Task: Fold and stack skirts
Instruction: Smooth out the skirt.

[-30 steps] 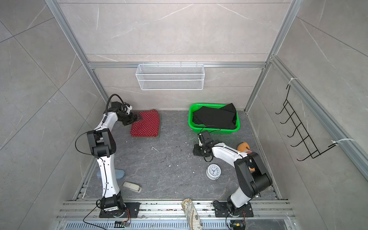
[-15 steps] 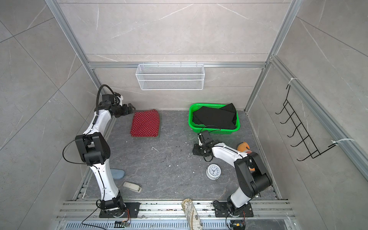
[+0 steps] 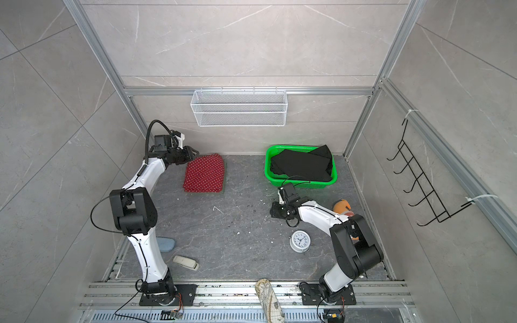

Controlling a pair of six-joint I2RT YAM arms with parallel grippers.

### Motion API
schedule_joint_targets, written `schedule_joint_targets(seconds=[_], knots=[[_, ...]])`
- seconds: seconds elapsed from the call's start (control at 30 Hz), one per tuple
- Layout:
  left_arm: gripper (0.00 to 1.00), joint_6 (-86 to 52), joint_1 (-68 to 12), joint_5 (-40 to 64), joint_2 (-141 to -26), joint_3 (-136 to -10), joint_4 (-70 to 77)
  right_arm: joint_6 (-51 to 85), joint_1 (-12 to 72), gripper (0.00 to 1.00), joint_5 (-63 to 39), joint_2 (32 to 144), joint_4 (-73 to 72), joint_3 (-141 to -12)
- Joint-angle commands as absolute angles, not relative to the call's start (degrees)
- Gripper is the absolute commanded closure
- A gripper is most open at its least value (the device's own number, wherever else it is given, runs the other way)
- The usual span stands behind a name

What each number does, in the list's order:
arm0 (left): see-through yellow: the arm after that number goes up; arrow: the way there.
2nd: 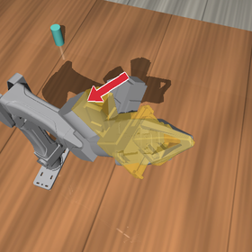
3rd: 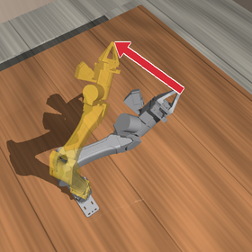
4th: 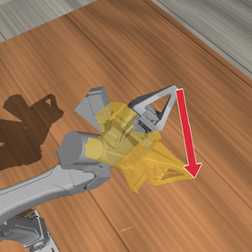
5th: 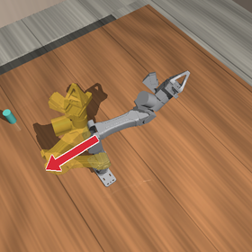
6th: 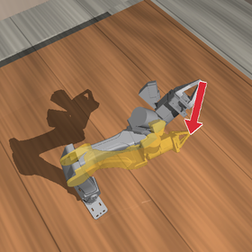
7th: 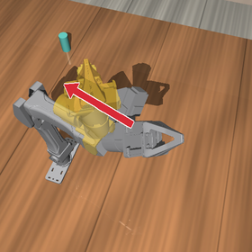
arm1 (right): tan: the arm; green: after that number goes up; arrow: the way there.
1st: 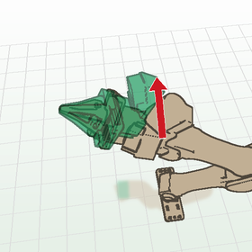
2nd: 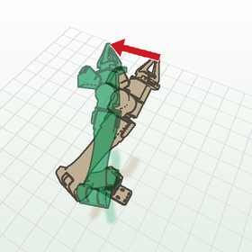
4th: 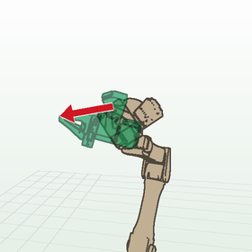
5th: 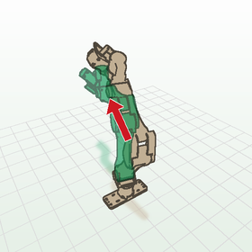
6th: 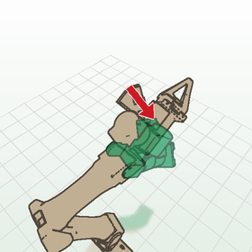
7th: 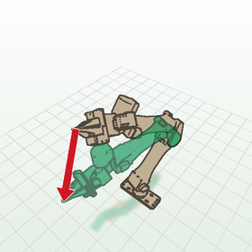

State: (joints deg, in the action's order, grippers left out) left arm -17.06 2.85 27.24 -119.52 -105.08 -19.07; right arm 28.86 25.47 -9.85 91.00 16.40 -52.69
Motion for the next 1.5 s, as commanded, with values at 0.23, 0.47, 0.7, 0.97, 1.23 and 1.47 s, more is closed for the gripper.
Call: schedule_joint_targets(seconds=[0.23, 0.47, 0.7, 0.97, 1.23, 1.47], knots=[[0.80, -22.2, 3.0, 25.6, -128.2, -107.4, -13.6, 28.6, 25.4, 0.51, -9.4, 89.1, 16.5, -52.0], [0.81, -24.3, 3.1, 25.2, -132.3, -109.3, -12.2, 28.6, 25.4, 0.51, -9.2, 89.7, 16.7, -52.2], [0.81, -24.3, 3.5, 25.1, -135.2, -110.7, -13.0, 28.3, 25.4, 0.51, -8.8, 90.1, 17.2, -52.5], [0.79, -24.8, 5.6, 26.0, -134.0, -109.2, -11.7, 28.3, 25.4, 0.51, -8.5, 89.9, 17.6, -52.6], [0.78, -25.7, 7.2, 29.6, -131.8, -108.9, -9.9, 28.4, 25.5, 0.51, -8.4, 89.6, 18.0, -52.8], [0.78, -25.4, 7.6, 30.1, -130.9, -108.5, -9.4, 28.4, 25.4, 0.51, -8.3, 89.3, 18.5, -53.0]])
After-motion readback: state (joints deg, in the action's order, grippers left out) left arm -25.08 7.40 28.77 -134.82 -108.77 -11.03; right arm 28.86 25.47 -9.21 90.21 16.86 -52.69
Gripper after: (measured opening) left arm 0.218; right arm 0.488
